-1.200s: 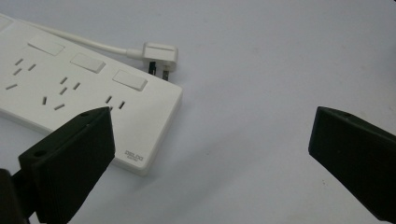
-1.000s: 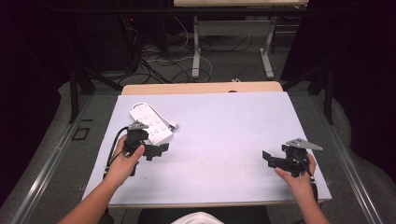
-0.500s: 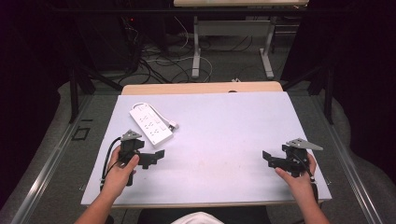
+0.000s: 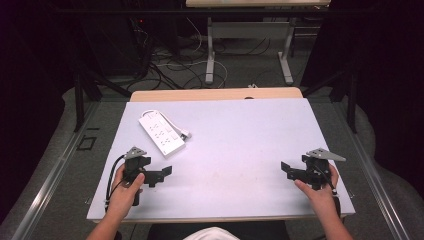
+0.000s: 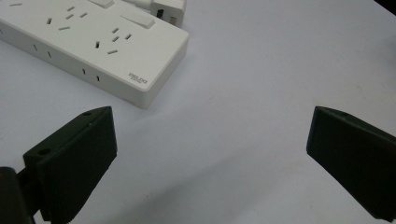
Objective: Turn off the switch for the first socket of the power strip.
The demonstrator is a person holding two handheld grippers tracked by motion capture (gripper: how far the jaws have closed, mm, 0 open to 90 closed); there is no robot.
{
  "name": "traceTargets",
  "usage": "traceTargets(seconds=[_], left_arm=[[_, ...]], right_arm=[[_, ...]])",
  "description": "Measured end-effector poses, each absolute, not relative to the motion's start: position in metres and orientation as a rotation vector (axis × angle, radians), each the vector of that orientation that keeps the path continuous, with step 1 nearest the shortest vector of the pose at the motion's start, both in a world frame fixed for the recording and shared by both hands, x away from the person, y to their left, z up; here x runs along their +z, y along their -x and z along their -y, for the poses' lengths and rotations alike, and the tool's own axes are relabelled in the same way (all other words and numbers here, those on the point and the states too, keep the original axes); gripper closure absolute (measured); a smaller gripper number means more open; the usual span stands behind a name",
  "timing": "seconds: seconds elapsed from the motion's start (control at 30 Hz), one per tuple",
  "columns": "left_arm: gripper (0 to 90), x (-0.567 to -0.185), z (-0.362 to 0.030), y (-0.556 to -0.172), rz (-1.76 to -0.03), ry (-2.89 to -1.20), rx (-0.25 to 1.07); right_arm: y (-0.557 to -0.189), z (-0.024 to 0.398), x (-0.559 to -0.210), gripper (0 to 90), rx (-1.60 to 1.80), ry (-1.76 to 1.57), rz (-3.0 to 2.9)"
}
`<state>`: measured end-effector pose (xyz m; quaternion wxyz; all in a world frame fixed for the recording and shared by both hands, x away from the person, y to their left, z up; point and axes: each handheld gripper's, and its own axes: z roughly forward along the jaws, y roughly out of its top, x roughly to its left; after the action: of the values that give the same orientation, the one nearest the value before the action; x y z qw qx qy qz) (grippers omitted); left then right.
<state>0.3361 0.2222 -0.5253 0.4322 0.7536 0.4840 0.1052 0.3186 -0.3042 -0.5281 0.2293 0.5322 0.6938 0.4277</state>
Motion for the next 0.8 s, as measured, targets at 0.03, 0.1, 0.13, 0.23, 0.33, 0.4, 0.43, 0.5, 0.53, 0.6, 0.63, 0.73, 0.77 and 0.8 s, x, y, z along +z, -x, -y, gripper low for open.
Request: traceTargets(seconds=[0.03,0.1,0.13,0.23,0.33,0.4,0.43,0.5,0.53,0.6,0.63,0.73,0.77,0.8], left_arm=[[1.8,-0.525,-0.223,-0.336,-1.208,-1.885,0.256],[2.1,-0.527,-0.225,-0.335,-1.211,-1.867,0.253],[2.2,-0.528,-0.225,-0.335,-1.211,-1.851,0.260],[2.2,-0.529,-0.227,-0.334,-1.214,-1.853,0.251],[2.2,-0.533,-0.227,-0.334,-1.227,-1.837,0.255],[2.2,-0.534,-0.228,-0.335,-1.228,-1.834,0.261],[2.2,-0.534,-0.229,-0.334,-1.228,-1.834,0.260],[2.2,-0.535,-0.229,-0.334,-1.229,-1.835,0.254],[2.2,-0.535,-0.230,-0.334,-1.231,-1.834,0.254],[2.2,-0.536,-0.230,-0.334,-1.236,-1.831,0.248],[2.2,-0.537,-0.230,-0.334,-1.233,-1.834,0.250],[2.2,-0.539,-0.230,-0.334,-1.230,-1.841,0.263],[2.2,-0.539,-0.229,-0.334,-1.231,-1.838,0.271],[2.2,-0.540,-0.229,-0.334,-1.233,-1.831,0.272]], right_arm=[[-0.319,0.304,-0.528,12.0,1.177,-1.465,-1.910],[-0.319,0.305,-0.528,12.0,1.176,-1.455,-1.914],[-0.319,0.305,-0.528,12.0,1.176,-1.456,-1.913],[-0.319,0.305,-0.528,12.0,1.175,-1.459,-1.912],[-0.318,0.304,-0.528,12.0,1.176,-1.467,-1.914],[-0.319,0.304,-0.529,12.0,1.177,-1.468,-1.910],[-0.319,0.304,-0.529,12.0,1.177,-1.469,-1.910],[-0.319,0.304,-0.529,12.0,1.176,-1.467,-1.912],[-0.319,0.304,-0.529,12.0,1.176,-1.468,-1.912],[-0.319,0.304,-0.529,12.0,1.177,-1.474,-1.914],[-0.319,0.303,-0.530,12.0,1.175,-1.475,-1.917],[-0.319,0.303,-0.530,12.0,1.176,-1.472,-1.918],[-0.320,0.301,-0.531,12.0,1.190,-1.467,-1.889],[-0.320,0.301,-0.531,12.0,1.188,-1.469,-1.889]])
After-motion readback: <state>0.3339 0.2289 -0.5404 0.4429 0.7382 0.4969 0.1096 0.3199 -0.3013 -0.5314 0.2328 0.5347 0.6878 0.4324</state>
